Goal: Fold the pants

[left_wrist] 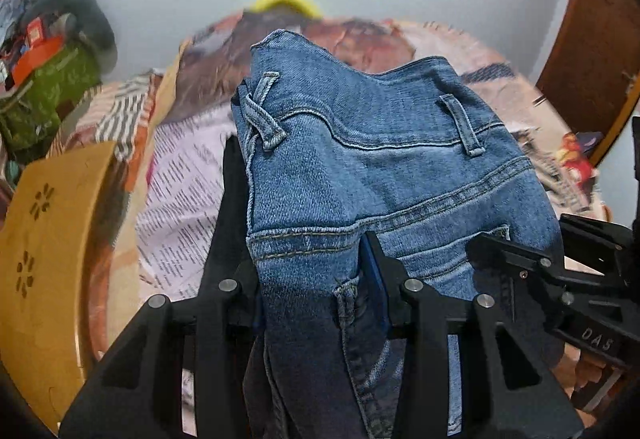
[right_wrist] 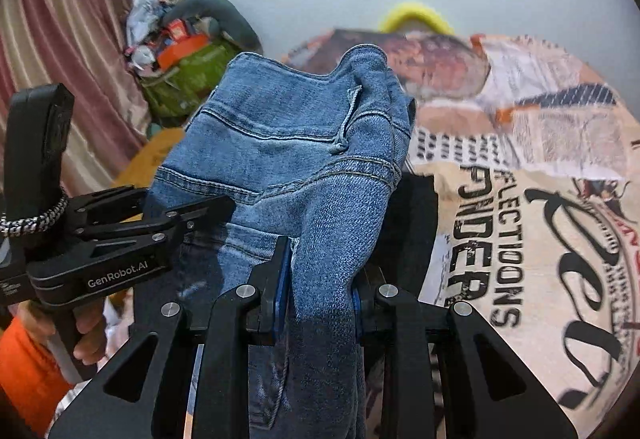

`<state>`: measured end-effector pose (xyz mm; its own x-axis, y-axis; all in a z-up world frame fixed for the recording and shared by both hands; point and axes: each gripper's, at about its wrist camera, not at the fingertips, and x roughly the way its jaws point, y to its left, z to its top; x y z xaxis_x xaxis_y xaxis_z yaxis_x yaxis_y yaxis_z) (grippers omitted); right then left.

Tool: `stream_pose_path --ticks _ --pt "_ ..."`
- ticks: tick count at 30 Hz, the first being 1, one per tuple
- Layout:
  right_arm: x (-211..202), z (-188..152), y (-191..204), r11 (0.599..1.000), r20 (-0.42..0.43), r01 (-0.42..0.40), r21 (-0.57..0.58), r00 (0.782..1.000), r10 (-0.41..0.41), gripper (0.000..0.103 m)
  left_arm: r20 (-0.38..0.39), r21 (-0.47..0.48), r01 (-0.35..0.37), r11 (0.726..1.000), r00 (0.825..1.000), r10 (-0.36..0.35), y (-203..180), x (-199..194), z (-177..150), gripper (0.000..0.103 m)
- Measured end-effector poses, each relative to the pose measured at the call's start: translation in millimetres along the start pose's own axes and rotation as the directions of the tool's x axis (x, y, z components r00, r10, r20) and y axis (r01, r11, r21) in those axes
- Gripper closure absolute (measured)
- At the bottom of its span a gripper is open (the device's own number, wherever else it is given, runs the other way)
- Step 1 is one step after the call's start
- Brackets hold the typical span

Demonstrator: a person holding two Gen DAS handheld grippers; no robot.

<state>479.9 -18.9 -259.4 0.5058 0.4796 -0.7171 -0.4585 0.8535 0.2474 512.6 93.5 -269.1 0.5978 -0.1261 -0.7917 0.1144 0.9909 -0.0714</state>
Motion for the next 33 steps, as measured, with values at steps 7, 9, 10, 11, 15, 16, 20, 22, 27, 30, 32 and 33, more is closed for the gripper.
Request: stream_pose_path --ticks 7,9,10,11,15,16,20,22,27,30,32,33 --pt "23.8 -10.6 -12.2 0.999 -0.101 0.05 -0.021 0.993 -0.052 0.075 -0.081 -0.022 -0.043 0.999 0.996 0.041 4.4 40.1 -13.5 0.054" --pt "12.5 -13.9 -12.9 0.998 -0.11 0.051 -0.023 0.993 -0.053 0.073 -0.078 -0.008 -0.065 0.998 0.995 0.064 3.2 35.9 -15.4 0.052" --pt "8.0 -14.3 -14.2 0.998 -0.116 0.063 -0.025 0.991 -0.065 0.071 -0.082 -0.009 -0.073 0.997 0.994 0.072 1.6 31.5 -16.5 0.047" --pt "-0.1 -15.0 -14.1 0.996 -0.115 0.079 -0.029 0.99 -0.082 0.071 -0.09 -0.019 -0.083 0.996 0.993 0.081 2.1 27.9 -17.4 0.045" --pt "-26.8 -15.6 -14.5 0.994 -0.077 0.106 -0.006 0.991 -0.106 0.067 -0.075 -0.049 -0.067 0.997 0.995 0.063 3.8 -1.3 -22.7 0.045" --pt "-35.0 -13.2 -14.4 0.995 -0.066 0.097 0.004 0.993 -0.097 0.066 -0.068 -0.052 -0.069 0.996 0.996 0.065 3.5 -11.2 -23.1 0.045" --pt "-86.6 -10.9 0.3 0.997 0.013 0.076 0.006 0.997 -0.076 0.066 -0.014 -0.045 -0.083 0.996 0.996 0.083 -3.7 -67.5 -24.7 0.045" --pt "-120.1 -10.1 12.9 0.998 0.073 0.064 -0.009 0.995 -0.063 0.066 0.034 -0.044 -0.084 0.996 0.996 0.085 -9.1 -101.2 -24.6 0.045" --pt "-203.7 -15.6 41.6 0.998 0.232 0.055 -0.043 0.972 -0.043 0.066 0.177 -0.03 -0.057 0.998 0.982 0.062 -32.4 -198.5 -30.0 0.045" --pt "-255.2 -22.0 59.0 0.997 0.334 0.047 -0.06 0.942 -0.024 0.066 0.269 -0.018 -0.053 0.998 0.962 0.055 -50.3 -257.8 -40.0 0.045" --pt "-293.8 -31.9 75.4 0.995 0.408 0.066 -0.081 0.913 -0.027 0.066 0.331 -0.003 -0.046 0.999 0.942 0.044 -62.4 -296.9 -51.7 0.045" --pt "-301.8 -33.7 79.7 0.993 0.429 0.076 -0.089 0.903 -0.03 0.066 0.361 0.002 -0.042 0.999 0.932 0.039 -67.7 -314.6 -58.3 0.045"
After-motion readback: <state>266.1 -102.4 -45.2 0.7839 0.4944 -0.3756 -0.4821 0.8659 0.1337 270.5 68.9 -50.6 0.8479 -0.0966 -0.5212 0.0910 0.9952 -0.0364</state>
